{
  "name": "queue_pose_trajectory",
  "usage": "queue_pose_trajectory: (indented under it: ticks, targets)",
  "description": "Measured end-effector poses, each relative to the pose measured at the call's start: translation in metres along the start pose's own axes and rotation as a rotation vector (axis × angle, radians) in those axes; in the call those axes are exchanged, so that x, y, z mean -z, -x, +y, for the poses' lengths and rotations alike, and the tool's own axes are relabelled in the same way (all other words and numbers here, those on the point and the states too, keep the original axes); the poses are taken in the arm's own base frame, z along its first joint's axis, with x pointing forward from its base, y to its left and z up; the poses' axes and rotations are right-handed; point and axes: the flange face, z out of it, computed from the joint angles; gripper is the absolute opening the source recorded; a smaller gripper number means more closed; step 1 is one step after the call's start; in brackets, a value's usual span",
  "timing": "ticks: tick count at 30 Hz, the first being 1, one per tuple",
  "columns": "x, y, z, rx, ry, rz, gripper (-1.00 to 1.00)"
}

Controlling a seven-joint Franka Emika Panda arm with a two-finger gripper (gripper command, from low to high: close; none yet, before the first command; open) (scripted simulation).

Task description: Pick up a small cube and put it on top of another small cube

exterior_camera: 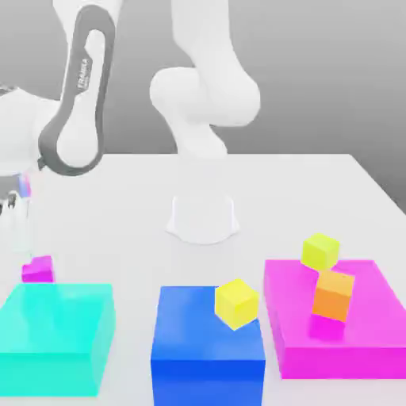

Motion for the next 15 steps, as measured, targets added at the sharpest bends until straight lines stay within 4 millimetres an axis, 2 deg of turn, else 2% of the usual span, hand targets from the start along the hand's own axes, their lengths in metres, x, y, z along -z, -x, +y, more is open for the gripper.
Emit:
queue_pose_trajectory:
  ticks: [3,4,10,12,15]
  targets:
    - [-0.031,0.000,0.002,-0.003,0.003,-0.001,0.00]
    - [-0.038,0.000,0.003,-0.003,0.003,-0.001,-1.00]
    - [-0.041,0.001,0.003,-0.004,0.003,-0.001,-1.00]
    - [-0.031,0.000,0.002,-0.004,0.003,-0.001,-1.00]
    - [-0.003,0.000,0.001,-0.003,0.003,-0.001,-1.00]
